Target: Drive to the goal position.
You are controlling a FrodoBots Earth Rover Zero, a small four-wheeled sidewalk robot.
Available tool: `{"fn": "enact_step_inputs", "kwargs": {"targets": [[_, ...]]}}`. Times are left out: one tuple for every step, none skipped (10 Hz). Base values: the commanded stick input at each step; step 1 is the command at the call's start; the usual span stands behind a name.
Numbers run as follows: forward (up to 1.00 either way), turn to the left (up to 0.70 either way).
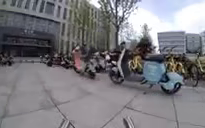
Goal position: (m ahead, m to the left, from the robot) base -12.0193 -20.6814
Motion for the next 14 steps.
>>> {"fn": "enact_step_inputs", "kwargs": {"targets": [[0.00, -1.00], [0.00, -1.00], [0.00, -1.00], [0.00, -1.00], [0.00, -1.00], [0.00, -1.00], [0.00, -1.00], [0.00, -1.00], [0.00, -1.00], [0.00, -1.00], [0.00, -1.00], [0.00, -1.00], [0.00, -1.00], [0.00, -1.00]]}}
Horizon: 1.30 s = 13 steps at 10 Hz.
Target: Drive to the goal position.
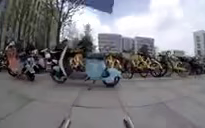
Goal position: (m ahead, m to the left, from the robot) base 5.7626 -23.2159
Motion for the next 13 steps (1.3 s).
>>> {"fn": "enact_step_inputs", "kwargs": {"targets": [[0.00, -1.00], [0.00, -1.00], [0.00, -1.00], [0.00, -1.00], [0.00, -1.00], [0.00, -1.00], [0.00, -1.00], [0.00, -1.00], [0.00, -1.00], [0.00, -1.00], [0.00, -1.00], [0.00, -1.00], [0.00, -1.00]]}}
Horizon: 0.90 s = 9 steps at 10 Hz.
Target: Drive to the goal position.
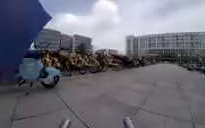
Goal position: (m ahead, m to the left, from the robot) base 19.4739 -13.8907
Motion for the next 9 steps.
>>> {"fn": "enact_step_inputs", "kwargs": {"targets": [[0.00, -1.00], [0.00, -1.00], [0.00, -1.00], [0.00, -1.00], [0.00, -1.00], [0.00, -0.95], [0.00, -0.62], [0.00, 0.00], [0.00, 0.00]]}}
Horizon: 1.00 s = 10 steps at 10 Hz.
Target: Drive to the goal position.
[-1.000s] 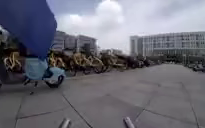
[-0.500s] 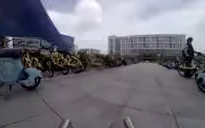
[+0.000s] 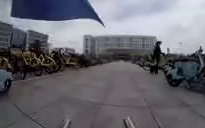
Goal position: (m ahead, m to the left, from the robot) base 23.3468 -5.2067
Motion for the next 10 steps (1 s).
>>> {"fn": "enact_step_inputs", "kwargs": {"targets": [[0.00, 0.00], [0.00, 0.00], [0.00, -0.98], [0.00, -1.00], [0.00, -1.00], [0.00, -1.00], [0.00, -1.00], [0.00, -1.00], [0.00, -1.00], [0.00, -1.00]]}}
